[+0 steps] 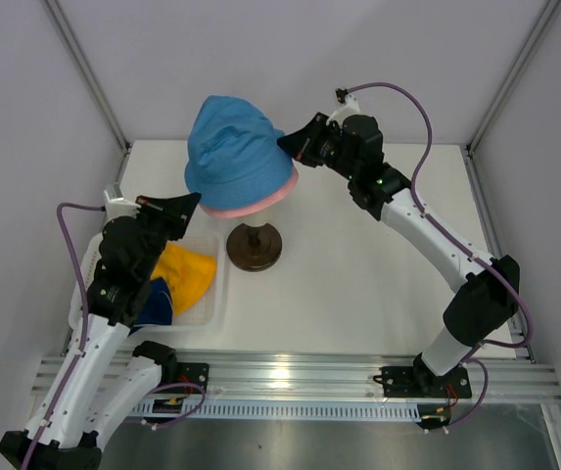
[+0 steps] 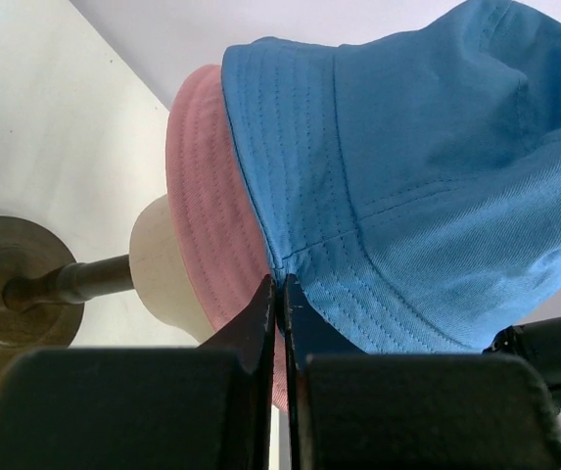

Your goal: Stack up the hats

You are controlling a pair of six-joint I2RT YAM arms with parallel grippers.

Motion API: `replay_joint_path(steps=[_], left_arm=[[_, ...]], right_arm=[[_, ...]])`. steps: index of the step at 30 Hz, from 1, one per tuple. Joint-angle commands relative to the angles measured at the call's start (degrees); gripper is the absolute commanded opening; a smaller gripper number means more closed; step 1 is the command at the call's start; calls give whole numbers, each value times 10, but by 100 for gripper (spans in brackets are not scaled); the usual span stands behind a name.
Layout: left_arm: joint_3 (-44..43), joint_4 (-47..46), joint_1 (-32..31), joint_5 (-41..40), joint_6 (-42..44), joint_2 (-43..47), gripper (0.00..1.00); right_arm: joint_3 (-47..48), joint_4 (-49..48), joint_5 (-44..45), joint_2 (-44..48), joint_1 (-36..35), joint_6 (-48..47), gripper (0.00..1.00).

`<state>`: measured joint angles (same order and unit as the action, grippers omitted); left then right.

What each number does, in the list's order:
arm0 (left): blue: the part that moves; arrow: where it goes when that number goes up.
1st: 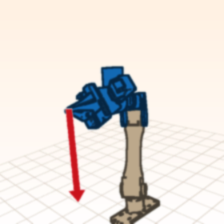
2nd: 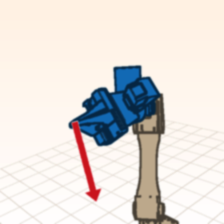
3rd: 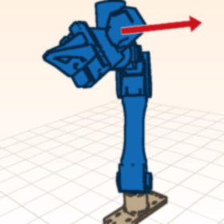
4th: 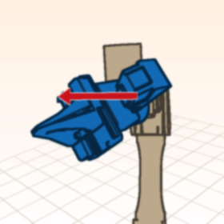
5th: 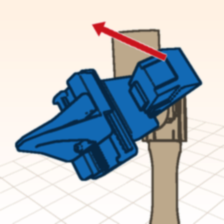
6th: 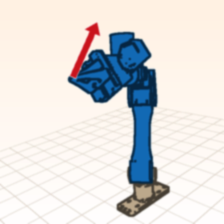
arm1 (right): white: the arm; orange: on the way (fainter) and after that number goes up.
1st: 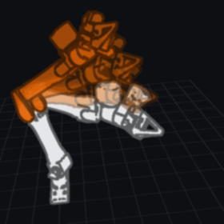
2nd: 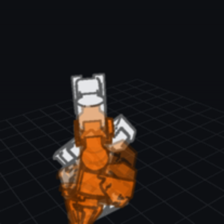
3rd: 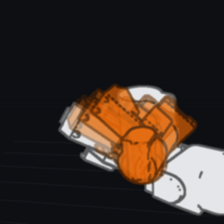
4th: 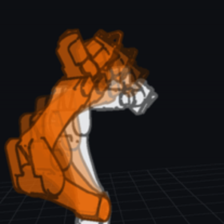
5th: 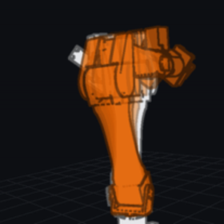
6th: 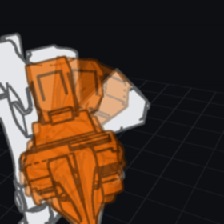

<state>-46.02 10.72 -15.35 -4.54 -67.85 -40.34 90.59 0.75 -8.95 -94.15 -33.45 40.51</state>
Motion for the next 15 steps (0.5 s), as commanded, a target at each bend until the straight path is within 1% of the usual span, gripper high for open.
replay_joint_path(steps=[1,2,3,4,5,6,7,8,9,10,11,12,13,14,15], left_arm=[[8,103,0,-28,79,3,1],[-15,104,0,-39,100,3,1],[-21,104,0,-46,111,3,9],[-33,105,1,-56,134,1,14],[-62,105,1,-77,148,-4,19],[-71,101,3,-85,158,-5,30],[-83,93,14,-86,177,-9,38],[-93,84,22,-67,183,-11,47],[-100,70,36,-51,185,-15,54],[-106,69,69,-31,185,-22,55],[-129,69,87,-9,182,-42,56],[-137,69,106,33,179,-53,56],[-141,65,138,56,173,-63,56],[-148,49,151,79,169,-74,56],[-147,39,171,120,164,-91,56]], right_arm=[[-11,114,28,-18,27,-58,0],[-5,109,18,-24,29,-67,0],[5,108,12,-31,30,-74,0],[34,115,6,-38,30,-82,0],[54,123,-6,-46,30,-96,0],[71,130,-14,-67,31,-102,0],[88,144,-31,-77,33,-106,0],[117,148,-40,-87,34,-113,0],[127,149,-52,-103,36,-117,0],[135,145,-75,-111,43,-119,0],[147,143,-87,-118,46,-119,0],[153,139,-100,-125,49,-120,0],[160,138,-125,-139,53,-123,0],[181,142,-135,-147,58,-125,0],[192,147,-145,-155,60,-134,0]])
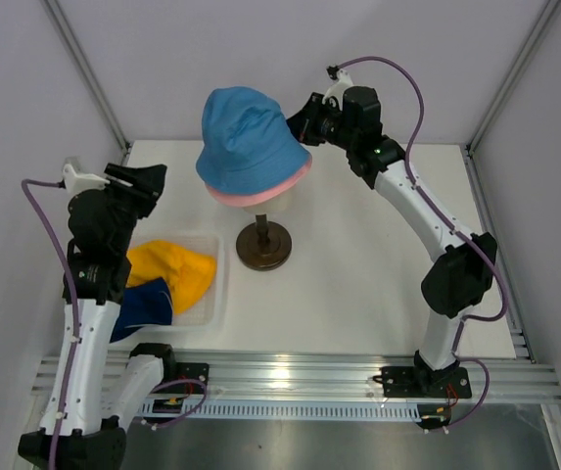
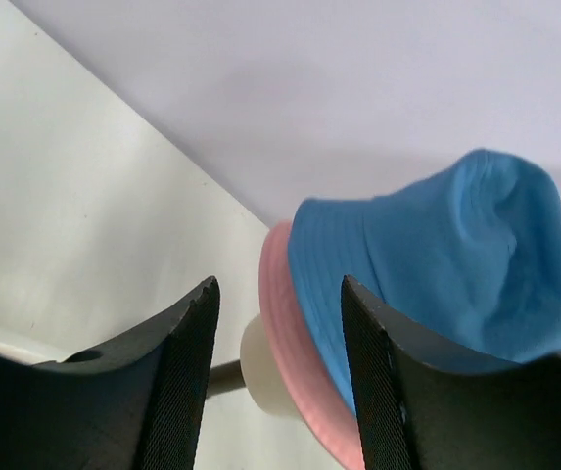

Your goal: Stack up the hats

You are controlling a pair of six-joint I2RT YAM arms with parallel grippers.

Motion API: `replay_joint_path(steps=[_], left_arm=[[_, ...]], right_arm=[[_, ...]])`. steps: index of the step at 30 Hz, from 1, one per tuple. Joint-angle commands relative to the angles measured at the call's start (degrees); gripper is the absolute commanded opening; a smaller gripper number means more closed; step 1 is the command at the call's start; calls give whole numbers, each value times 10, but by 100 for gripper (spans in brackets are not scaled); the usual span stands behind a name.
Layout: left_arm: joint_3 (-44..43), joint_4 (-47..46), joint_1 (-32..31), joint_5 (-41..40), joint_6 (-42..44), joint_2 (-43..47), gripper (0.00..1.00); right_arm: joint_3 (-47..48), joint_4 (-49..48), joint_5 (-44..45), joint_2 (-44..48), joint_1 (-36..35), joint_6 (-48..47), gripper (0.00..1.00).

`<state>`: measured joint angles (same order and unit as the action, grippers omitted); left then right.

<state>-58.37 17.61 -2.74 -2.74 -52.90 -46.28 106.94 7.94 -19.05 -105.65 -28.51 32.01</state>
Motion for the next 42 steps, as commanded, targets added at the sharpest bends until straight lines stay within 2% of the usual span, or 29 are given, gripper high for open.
replay_joint_path(steps=[1,3,7,14,17,26,31,34,35,37,38,42], left_arm=[[-23,-42,62,120,8,-41,56],[-18,-73,70,149,3,-57,57],[7,-148,72,259,-39,-99,60],[57,-290,71,340,-127,-135,67],[66,-315,69,353,-154,-147,67],[81,-310,42,342,-182,-150,59],[87,-318,33,337,-200,-163,59],[105,-329,16,338,-215,-168,47],[113,-338,16,334,-221,-169,33],[115,-340,15,327,-222,-169,17],[114,-320,15,312,-216,-166,2],[110,-237,10,264,-167,-142,1]], right_arm=[[38,82,-68,-54,13,-56,0],[62,84,-90,-66,18,-63,0],[93,90,-136,-90,21,-66,0],[82,89,-133,-87,21,-63,0],[69,77,-128,-79,21,-57,0],[63,77,-115,-76,21,-54,0],[58,76,-118,-75,21,-55,0],[55,76,-114,-71,21,-56,0],[53,74,-114,-69,21,-57,0],[51,73,-114,-67,21,-57,0],[49,73,-114,-66,21,-58,0],[42,85,-99,-58,20,-74,0]])
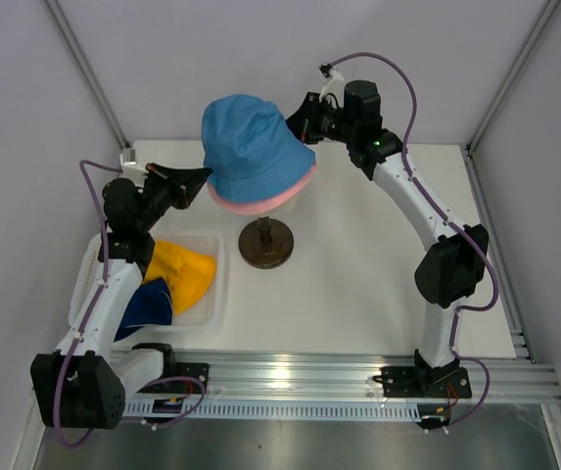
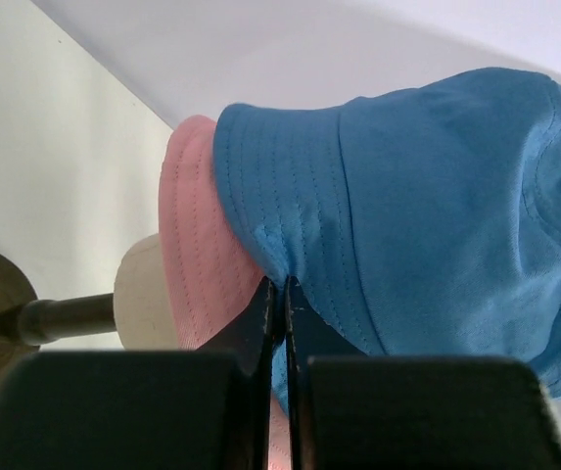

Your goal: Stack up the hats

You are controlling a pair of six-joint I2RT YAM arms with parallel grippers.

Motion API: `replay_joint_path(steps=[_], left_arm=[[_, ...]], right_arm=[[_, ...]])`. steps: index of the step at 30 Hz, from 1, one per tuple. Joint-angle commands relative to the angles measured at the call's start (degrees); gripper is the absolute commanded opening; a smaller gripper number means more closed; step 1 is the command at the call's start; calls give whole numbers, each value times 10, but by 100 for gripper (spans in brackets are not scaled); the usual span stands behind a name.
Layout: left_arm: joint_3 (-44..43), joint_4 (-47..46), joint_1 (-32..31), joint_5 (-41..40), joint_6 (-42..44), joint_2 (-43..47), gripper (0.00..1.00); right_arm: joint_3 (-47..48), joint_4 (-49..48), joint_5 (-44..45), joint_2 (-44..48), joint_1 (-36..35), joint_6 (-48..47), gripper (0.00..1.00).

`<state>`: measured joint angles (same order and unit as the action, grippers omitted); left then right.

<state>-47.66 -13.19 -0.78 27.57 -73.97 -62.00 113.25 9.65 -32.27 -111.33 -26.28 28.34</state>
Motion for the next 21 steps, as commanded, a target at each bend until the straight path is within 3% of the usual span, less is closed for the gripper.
replay_joint_path(steps=[1,6,21], left_arm=[[-1,89,-15,-50,76,22,1],[1,171,-44,-90,152,50,1],[63,160,-75,-102,168,21,1]], right_arm=[[-22,75,41,3,-2,-41,0],[-42,78,52,16,-3,-50,0],[-78,95,70,28,-3,-66,0]])
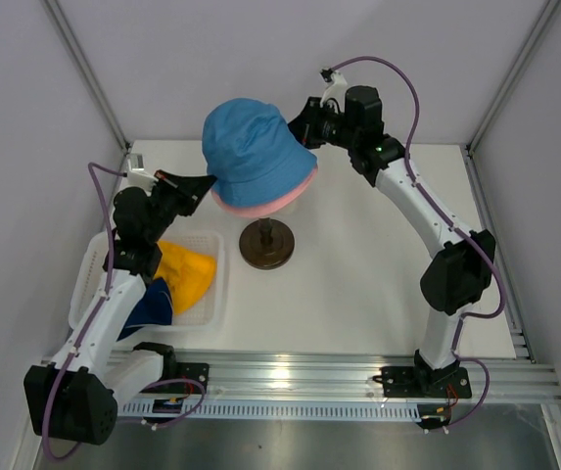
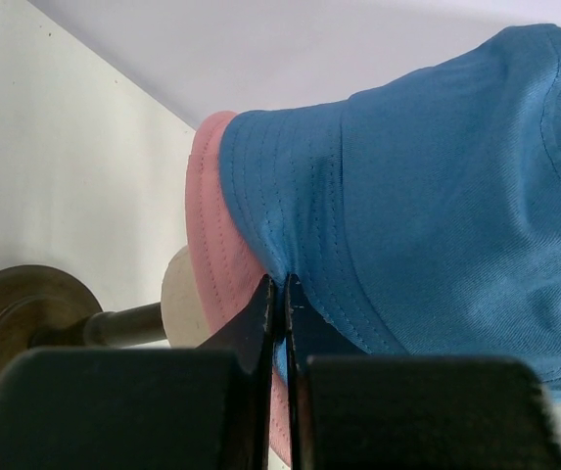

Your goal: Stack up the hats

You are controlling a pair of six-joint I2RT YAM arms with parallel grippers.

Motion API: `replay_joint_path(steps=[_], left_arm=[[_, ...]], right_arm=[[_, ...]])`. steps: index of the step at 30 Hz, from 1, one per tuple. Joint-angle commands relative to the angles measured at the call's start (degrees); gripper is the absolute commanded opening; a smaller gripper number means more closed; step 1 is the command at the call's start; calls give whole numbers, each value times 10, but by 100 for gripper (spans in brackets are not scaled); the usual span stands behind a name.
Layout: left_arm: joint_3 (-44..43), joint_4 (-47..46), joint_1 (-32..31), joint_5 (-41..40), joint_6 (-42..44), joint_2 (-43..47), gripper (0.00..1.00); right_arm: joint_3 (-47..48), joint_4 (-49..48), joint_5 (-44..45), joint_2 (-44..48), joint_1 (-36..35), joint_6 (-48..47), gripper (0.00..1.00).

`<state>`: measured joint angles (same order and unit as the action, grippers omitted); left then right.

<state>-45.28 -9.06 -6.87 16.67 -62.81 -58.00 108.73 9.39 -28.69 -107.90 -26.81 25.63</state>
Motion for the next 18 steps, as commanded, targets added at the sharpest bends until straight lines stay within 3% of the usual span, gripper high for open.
replay_joint_path(steps=[1,11,18], left_arm=[[40,120,-13,7,58,-17,1],[71,132,-13,21,82,15,1],[3,162,-9,12,104,3,1]], right_arm=[[-33,97,33,-6,3,-39,0],[-50,92,24,7,3,-38,0],[-85,70,43,49,6,-20,0]])
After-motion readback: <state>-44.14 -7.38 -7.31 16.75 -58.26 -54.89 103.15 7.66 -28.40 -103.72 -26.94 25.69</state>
